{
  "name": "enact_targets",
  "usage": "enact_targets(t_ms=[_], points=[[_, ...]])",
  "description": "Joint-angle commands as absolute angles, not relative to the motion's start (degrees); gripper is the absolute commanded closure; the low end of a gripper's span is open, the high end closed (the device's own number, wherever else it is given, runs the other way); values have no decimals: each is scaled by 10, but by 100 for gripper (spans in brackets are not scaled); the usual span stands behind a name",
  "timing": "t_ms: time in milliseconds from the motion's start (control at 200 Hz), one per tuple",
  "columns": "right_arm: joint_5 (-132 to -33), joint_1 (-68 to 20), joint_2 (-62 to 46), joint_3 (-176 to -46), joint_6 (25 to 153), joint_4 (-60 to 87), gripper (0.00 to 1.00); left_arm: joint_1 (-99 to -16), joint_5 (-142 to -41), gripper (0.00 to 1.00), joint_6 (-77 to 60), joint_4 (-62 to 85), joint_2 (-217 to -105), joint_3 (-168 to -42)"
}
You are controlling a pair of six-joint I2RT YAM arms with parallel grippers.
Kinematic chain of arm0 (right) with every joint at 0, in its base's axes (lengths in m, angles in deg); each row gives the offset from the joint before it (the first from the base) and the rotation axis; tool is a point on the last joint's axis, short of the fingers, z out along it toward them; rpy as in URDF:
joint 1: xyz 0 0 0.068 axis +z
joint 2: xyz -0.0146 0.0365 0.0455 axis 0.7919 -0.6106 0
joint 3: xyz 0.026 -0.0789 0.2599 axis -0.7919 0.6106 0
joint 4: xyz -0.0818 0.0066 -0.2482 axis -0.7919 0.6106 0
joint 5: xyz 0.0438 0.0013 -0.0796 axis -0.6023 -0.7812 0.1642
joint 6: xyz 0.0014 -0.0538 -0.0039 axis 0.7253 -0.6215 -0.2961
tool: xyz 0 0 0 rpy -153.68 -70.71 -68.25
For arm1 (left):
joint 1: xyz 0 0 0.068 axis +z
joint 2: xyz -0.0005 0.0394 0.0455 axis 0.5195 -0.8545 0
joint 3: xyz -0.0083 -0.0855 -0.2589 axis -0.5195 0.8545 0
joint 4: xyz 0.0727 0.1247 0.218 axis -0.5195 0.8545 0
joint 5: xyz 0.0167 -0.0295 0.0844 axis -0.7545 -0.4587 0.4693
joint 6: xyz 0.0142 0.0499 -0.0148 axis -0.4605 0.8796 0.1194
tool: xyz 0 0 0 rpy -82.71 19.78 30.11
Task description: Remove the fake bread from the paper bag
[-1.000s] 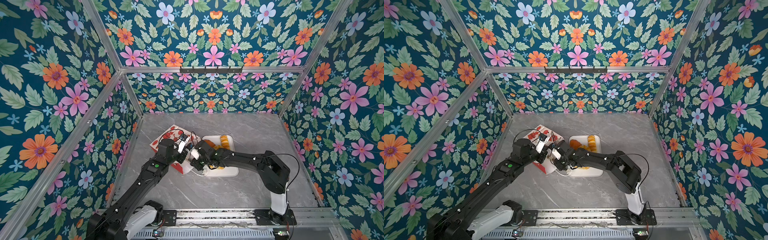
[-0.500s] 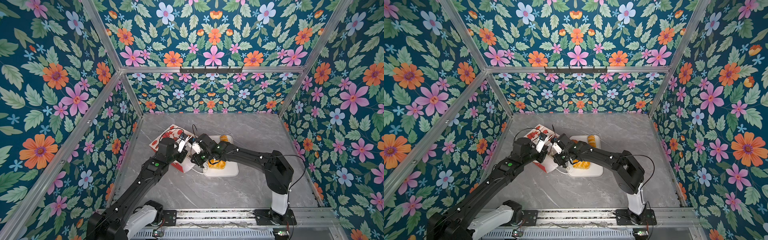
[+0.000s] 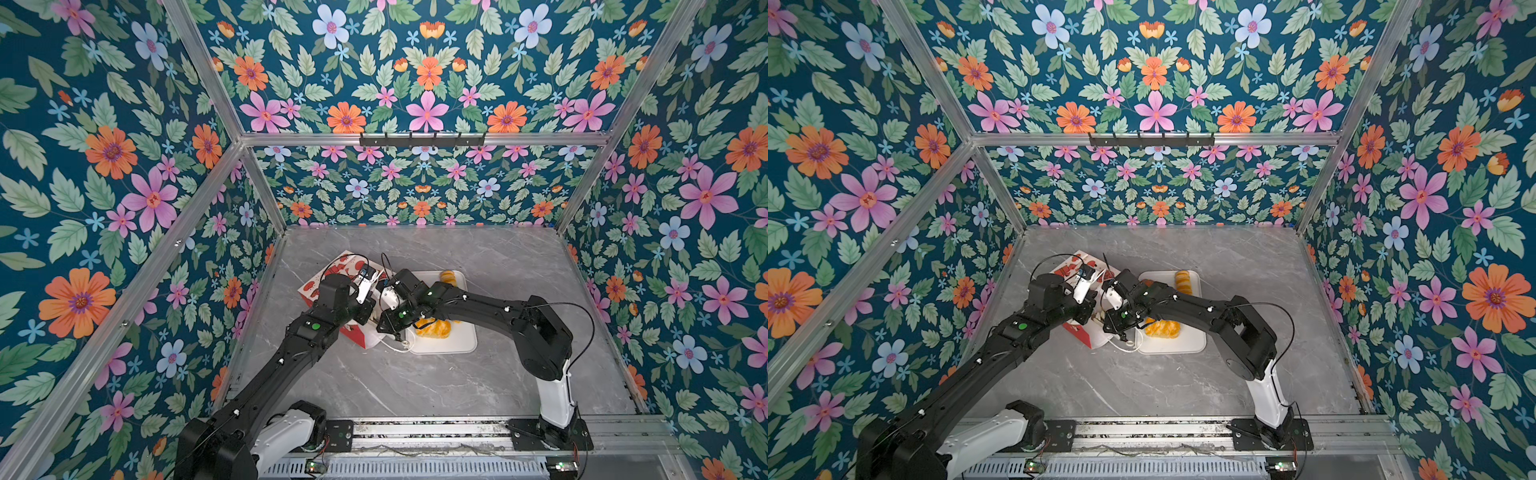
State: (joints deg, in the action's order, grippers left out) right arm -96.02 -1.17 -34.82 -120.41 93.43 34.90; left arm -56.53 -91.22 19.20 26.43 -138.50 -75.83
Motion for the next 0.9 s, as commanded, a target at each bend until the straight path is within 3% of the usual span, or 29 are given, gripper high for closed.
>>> enact_targets(t_ms=[0, 335, 515, 895], points=[[-945, -12, -332, -1186, 962, 304, 70, -566, -921, 100, 182, 240, -1385, -760], [-942, -4, -340, -1186, 964, 299, 70, -569, -925, 100, 165, 204, -1400, -774], [-945, -4, -358, -1212, 965, 299, 60, -571, -934, 100, 168, 201, -1406, -779], [-940, -4, -381, -1236, 963, 271, 59, -579, -944, 100, 159, 201, -1399, -773]])
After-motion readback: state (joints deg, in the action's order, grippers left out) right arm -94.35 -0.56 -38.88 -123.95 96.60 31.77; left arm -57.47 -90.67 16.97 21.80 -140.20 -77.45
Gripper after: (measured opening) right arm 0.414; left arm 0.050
